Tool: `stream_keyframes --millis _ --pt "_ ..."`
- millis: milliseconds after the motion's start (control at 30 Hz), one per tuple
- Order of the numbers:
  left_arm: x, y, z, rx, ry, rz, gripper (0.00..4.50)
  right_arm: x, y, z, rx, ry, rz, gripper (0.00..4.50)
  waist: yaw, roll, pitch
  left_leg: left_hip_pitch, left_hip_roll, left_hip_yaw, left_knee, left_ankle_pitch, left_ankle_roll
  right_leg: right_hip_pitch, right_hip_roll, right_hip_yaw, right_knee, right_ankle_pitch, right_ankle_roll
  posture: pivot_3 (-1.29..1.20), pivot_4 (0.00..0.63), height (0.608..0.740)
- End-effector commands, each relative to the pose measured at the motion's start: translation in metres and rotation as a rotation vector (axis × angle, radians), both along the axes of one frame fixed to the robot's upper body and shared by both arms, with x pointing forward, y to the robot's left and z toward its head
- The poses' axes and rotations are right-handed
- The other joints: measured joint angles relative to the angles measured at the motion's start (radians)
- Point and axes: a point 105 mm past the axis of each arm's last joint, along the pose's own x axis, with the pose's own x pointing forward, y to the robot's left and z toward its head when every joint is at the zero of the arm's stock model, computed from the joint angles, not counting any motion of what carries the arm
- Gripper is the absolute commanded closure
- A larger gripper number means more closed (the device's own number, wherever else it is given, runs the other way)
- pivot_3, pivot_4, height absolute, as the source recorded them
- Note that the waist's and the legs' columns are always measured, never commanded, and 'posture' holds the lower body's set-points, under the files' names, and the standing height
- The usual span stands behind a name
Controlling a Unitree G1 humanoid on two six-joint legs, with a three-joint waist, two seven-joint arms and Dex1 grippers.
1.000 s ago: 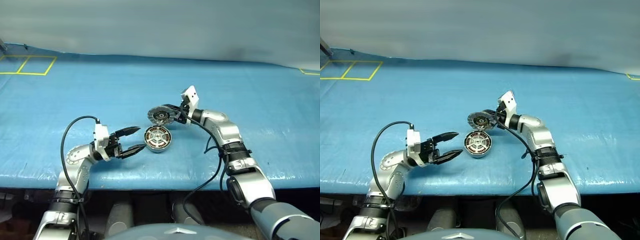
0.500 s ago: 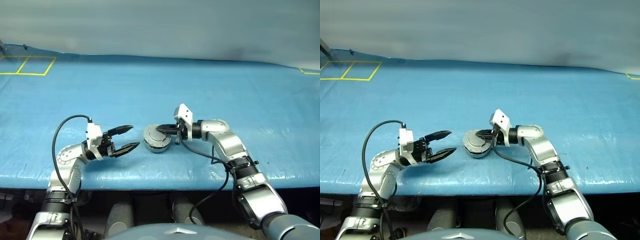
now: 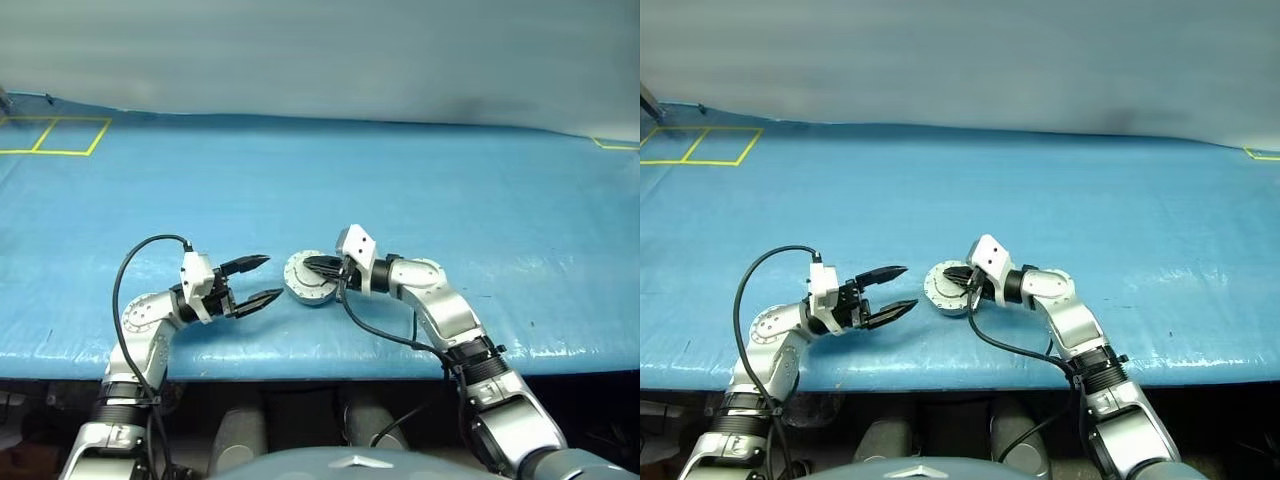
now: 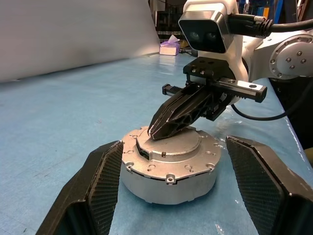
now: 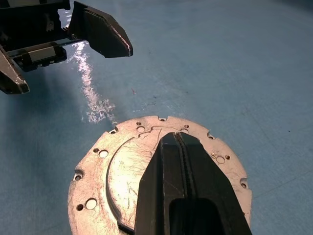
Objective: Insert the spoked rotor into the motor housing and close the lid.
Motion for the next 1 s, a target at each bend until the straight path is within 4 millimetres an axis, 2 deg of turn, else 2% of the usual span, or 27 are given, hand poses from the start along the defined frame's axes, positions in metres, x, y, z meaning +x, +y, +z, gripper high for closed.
stream_keyframes --millis 33,200,300,467,667,933,1000 --pt "0.001 -0.003 -0.002 0.009 -0.022 0.003 0.85 -0.004 -0.007 -0.025 -0.025 0.076 -0.088 4.50 0.000 -0.001 -0.003 0.001 0.000 0.000 -0.001 0.000 0.000 0.000 0.000 0.000 0.000 0.000 0.000 0.00 0.150 0.740" --pt "0.000 -0.006 -0.006 0.036 -0.035 -0.003 0.85 -0.003 -0.006 -0.007 0.128 0.053 -0.168 4.50 0.000 -0.001 -0.004 -0.002 0.000 0.000 -0.002 0.000 0.000 0.000 -0.001 0.000 0.000 0.000 -0.001 0.00 0.150 0.740" --pt "0.002 -0.005 -0.009 0.056 -0.053 0.010 0.83 -0.010 -0.007 0.001 0.195 0.045 -0.183 3.90 0.003 -0.001 -0.004 -0.002 -0.001 0.001 -0.003 0.000 0.000 0.000 -0.001 0.000 0.000 -0.001 -0.001 0.00 0.150 0.740" --pt "0.003 -0.005 -0.009 0.057 -0.056 0.013 0.83 -0.021 -0.004 0.007 0.214 0.029 -0.173 2.18 0.005 -0.001 -0.004 -0.005 -0.001 0.001 -0.006 0.000 0.000 -0.003 -0.002 0.000 -0.001 -0.002 -0.002 0.00 0.150 0.740" --pt "0.004 -0.006 -0.009 0.059 -0.058 0.011 0.83 -0.023 0.000 0.000 0.184 0.030 -0.184 0.29 0.005 -0.001 -0.004 -0.005 -0.001 0.001 -0.006 0.000 0.000 -0.003 -0.002 0.000 -0.001 -0.002 -0.002 0.00 0.150 0.740" --pt "0.004 -0.004 -0.009 0.066 -0.059 0.023 0.83 -0.023 0.004 -0.011 0.134 0.018 -0.181 0.29 0.004 -0.001 -0.004 -0.004 -0.001 0.001 -0.006 0.000 0.000 -0.003 -0.002 0.000 -0.001 -0.002 -0.003 0.00 0.150 0.740" --pt "0.003 -0.002 -0.010 0.068 -0.059 0.032 0.83 -0.023 0.003 -0.011 0.125 0.011 -0.179 0.69 0.004 -0.001 -0.004 -0.004 -0.001 0.001 -0.006 0.000 0.000 -0.003 -0.002 0.000 -0.001 -0.002 -0.003 0.00 0.150 0.740"
